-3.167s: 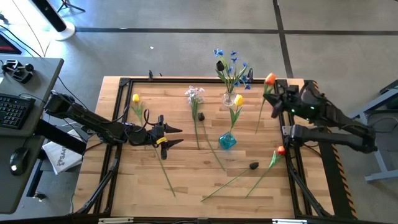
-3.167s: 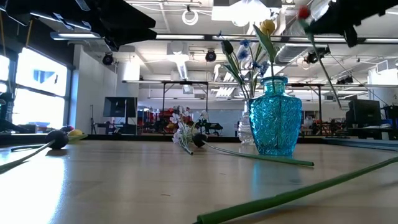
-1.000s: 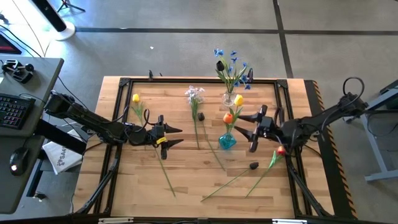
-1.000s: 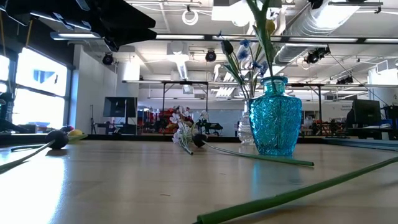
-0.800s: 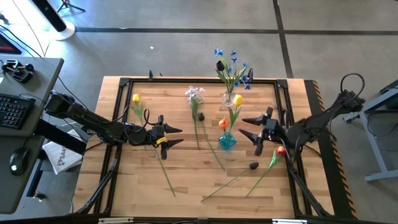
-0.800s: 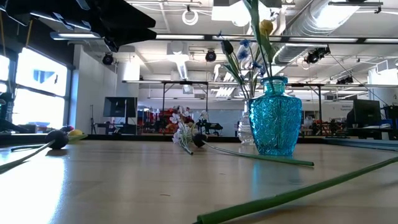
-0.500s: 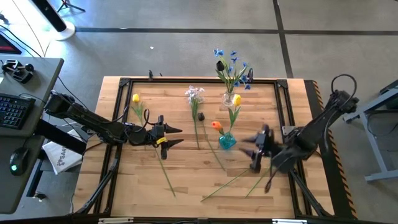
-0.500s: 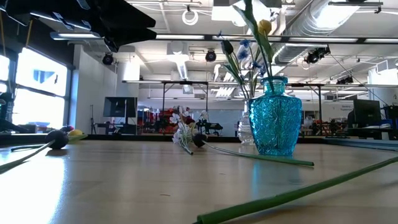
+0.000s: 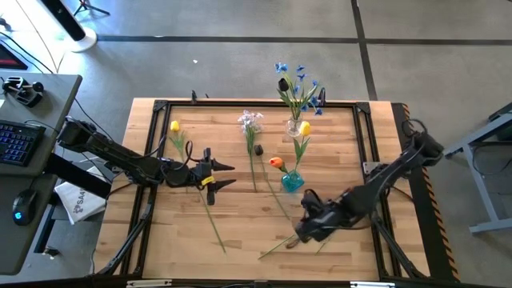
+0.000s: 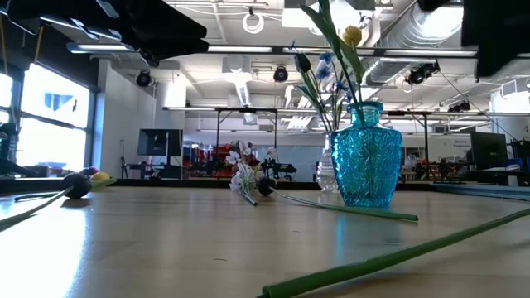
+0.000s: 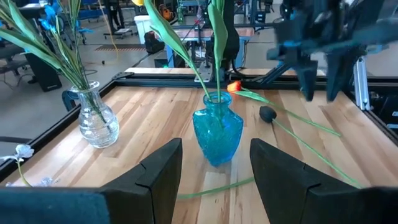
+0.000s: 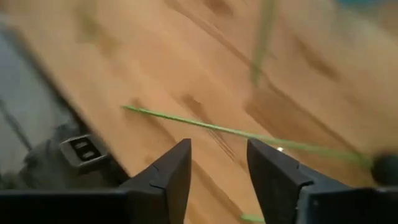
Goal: Sort flowers into vase by color
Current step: Put the black tulip into the transparent flower vase
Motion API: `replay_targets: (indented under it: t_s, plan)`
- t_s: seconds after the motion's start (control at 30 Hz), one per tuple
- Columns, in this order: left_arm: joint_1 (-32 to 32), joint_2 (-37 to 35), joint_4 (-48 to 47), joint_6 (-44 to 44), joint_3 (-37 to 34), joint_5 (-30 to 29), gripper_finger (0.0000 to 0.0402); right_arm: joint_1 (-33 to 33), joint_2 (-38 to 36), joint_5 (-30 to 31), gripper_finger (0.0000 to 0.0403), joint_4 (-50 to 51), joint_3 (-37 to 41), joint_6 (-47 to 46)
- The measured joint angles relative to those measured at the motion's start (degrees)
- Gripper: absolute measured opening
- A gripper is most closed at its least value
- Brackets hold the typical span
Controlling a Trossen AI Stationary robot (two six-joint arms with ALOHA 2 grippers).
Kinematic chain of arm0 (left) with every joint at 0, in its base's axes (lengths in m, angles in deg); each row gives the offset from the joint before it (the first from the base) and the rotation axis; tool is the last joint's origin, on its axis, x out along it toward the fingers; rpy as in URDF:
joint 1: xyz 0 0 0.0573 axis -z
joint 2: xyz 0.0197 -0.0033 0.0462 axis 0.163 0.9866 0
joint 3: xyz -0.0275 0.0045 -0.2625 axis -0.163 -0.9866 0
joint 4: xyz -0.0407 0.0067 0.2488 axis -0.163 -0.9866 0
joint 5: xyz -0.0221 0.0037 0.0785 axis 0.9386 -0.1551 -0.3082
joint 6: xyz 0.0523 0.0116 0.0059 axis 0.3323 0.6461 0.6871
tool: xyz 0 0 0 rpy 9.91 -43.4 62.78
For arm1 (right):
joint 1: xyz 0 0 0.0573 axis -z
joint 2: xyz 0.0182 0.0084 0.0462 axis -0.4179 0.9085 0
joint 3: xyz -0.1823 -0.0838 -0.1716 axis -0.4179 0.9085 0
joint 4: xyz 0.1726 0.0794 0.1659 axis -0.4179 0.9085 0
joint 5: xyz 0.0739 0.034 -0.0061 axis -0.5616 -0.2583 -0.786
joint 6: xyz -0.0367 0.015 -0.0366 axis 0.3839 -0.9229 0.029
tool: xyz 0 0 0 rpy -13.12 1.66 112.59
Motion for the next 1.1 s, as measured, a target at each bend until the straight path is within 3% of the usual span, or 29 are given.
replay_targets:
  t_s: [0.23,0.4,0.67,1.1]
  plan:
    - [0.00,0.08,-2.19,2.19,0.00,0.00,0.0176,0.66,6.25,-10.91,0.0251,4.87,0.03,-18.18]
    - [0.00,1.12,-3.41,4.68,0.00,0.04,0.0176,0.92,10.13,-14.00,0.0294,3.98,0.04,-23.54]
    - [0.00,5.33,-2.45,5.58,0.00,0.62,0.0176,4.04,12.06,-14.43,0.0283,8.05,0.77,-26.16]
    - [0.07,10.76,3.55,5.53,0.02,7.91,0.0176,6.67,11.56,-18.46,0.0247,-2.80,10.72,-22.78]
